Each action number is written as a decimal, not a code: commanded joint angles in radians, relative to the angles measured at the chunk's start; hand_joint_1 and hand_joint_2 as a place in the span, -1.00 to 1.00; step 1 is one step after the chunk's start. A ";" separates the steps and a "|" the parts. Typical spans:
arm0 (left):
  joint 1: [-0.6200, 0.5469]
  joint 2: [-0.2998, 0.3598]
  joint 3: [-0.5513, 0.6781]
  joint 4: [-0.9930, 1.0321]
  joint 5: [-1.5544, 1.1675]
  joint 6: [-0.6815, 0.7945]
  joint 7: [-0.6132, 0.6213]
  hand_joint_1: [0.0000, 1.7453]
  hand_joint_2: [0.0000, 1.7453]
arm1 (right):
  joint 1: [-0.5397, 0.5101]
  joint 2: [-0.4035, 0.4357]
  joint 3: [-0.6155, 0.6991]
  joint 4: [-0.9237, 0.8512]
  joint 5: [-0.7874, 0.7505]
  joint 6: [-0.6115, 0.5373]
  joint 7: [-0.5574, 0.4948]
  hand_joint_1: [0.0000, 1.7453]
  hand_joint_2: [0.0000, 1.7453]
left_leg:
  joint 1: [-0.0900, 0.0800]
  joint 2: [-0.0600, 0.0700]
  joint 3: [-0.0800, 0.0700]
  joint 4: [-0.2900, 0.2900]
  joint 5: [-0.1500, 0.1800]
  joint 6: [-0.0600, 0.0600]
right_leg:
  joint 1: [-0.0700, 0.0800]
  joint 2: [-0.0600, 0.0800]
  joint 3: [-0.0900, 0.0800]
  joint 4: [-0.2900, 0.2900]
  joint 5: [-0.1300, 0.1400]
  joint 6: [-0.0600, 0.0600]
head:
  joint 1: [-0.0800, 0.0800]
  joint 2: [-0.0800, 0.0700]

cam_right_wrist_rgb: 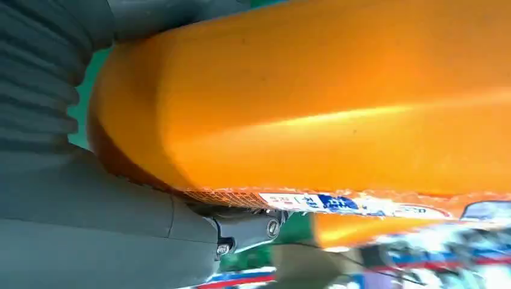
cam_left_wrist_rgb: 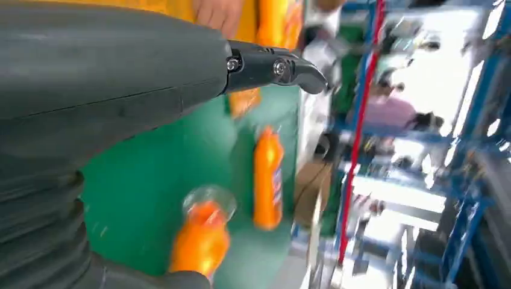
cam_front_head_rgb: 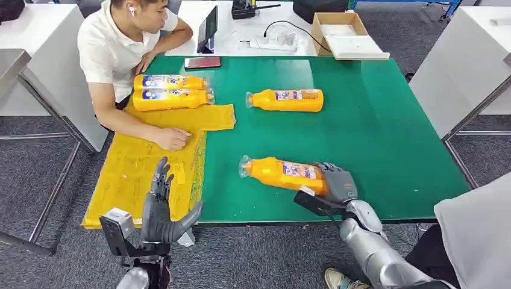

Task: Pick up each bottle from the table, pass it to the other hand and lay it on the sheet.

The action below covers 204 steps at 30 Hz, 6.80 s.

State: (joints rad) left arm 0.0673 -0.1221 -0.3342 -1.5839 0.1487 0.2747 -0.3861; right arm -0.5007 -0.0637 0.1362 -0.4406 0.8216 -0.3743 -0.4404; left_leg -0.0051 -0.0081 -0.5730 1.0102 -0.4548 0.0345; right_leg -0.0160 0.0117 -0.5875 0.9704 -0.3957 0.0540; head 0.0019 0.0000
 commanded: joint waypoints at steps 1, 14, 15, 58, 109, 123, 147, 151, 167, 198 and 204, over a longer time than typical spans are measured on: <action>-0.008 0.021 -0.073 0.065 0.102 -0.052 0.076 -1.00 1.00 | 0.226 0.160 0.155 -0.601 -0.265 0.099 -0.068 1.00 1.00 | 0.002 0.006 0.001 -0.002 -0.001 -0.004 | 0.002 0.004 -0.001 -0.001 0.000 -0.004 | 0.000 0.000; -0.013 0.040 -0.104 0.055 0.073 -0.075 0.060 -1.00 1.00 | 0.209 0.132 0.257 -0.563 -0.375 0.095 -0.079 1.00 1.00 | 0.001 -0.005 -0.011 -0.001 0.001 -0.002 | 0.001 -0.002 -0.009 0.000 -0.001 -0.002 | 0.000 0.000; -0.012 0.039 -0.109 0.050 0.065 -0.075 0.053 -1.00 1.00 | 0.212 0.145 0.268 -0.554 -0.377 0.103 -0.085 1.00 1.00 | 0.001 -0.002 -0.009 0.000 0.000 -0.003 | 0.001 0.000 -0.008 0.000 -0.001 -0.003 | 0.000 0.000; -0.017 0.032 -0.152 0.066 0.227 -0.193 0.135 1.00 1.00 | 0.128 0.291 0.551 -0.191 -0.321 -0.004 -0.027 1.00 1.00 | 0.001 -0.003 -0.008 -0.002 0.001 -0.003 | 0.001 -0.003 -0.008 0.000 -0.001 -0.003 | 0.000 0.000; -0.156 0.142 0.275 0.205 -0.214 0.212 0.045 1.00 1.00 | 0.475 0.201 0.366 -0.531 -0.557 -0.234 -0.258 -1.00 -1.00 | 0.002 -0.004 -0.011 0.000 0.001 -0.004 | 0.001 -0.004 -0.011 0.001 -0.002 -0.004 | 0.000 0.000; -0.377 0.167 0.105 0.660 -1.061 0.292 0.276 1.00 1.00 | 0.463 0.221 0.391 -0.550 -0.579 -0.177 -0.258 -1.00 -1.00 | 0.001 -0.005 -0.010 -0.002 0.003 -0.005 | 0.001 -0.005 -0.009 0.000 -0.001 -0.003 | 0.001 0.000; -0.402 0.143 0.034 0.665 -0.854 -0.159 0.190 -1.00 1.00 | 0.444 0.243 0.418 -0.502 -0.636 -0.107 -0.258 -1.00 -1.00 | 0.001 0.000 -0.003 -0.002 0.003 -0.005 | 0.001 0.000 -0.004 0.001 -0.001 -0.003 | 0.000 0.000; -0.396 0.146 0.032 0.648 -0.833 -0.174 0.183 -1.00 1.00 | 0.444 0.242 0.419 -0.503 -0.637 -0.106 -0.258 -1.00 -1.00 | 0.001 0.000 -0.003 -0.002 0.002 -0.004 | 0.000 0.000 -0.003 0.001 -0.001 -0.003 | 0.000 0.000; -0.271 0.199 -0.062 0.321 -0.510 -0.353 0.069 -1.00 1.00 | 0.439 0.234 0.433 -0.498 -0.676 -0.111 -0.258 -1.00 -1.00 | 0.002 -0.004 -0.009 -0.001 0.002 -0.005 | 0.001 -0.001 -0.009 0.002 -0.001 -0.003 | 0.000 0.000; 0.032 0.038 0.058 -0.262 0.044 -0.008 -0.182 -1.00 1.00 | 0.309 0.001 -0.192 -0.493 0.263 -0.324 -0.003 -1.00 1.00 | 0.000 0.000 -0.010 -0.001 0.002 -0.004 | -0.001 0.001 -0.010 0.000 0.000 -0.002 | 0.000 0.000; 0.040 0.041 0.049 -0.263 0.025 -0.014 -0.174 -1.00 1.00 | 0.285 0.004 -0.164 -0.450 0.276 -0.324 0.044 -1.00 1.00 | 0.000 -0.001 -0.010 -0.001 0.002 -0.004 | 0.000 -0.001 -0.010 0.000 0.000 -0.002 | 0.000 0.000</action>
State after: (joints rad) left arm 0.1039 -0.0931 -0.2998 -1.8532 0.1915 0.2689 -0.5703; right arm -0.1204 -0.0469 0.0038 -1.0715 1.0815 -0.6355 -0.4467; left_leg -0.0063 -0.0108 -0.5858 1.0103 -0.4517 0.0319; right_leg -0.0174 0.0106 -0.5998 0.9717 -0.3951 0.0541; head 0.0019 -0.0004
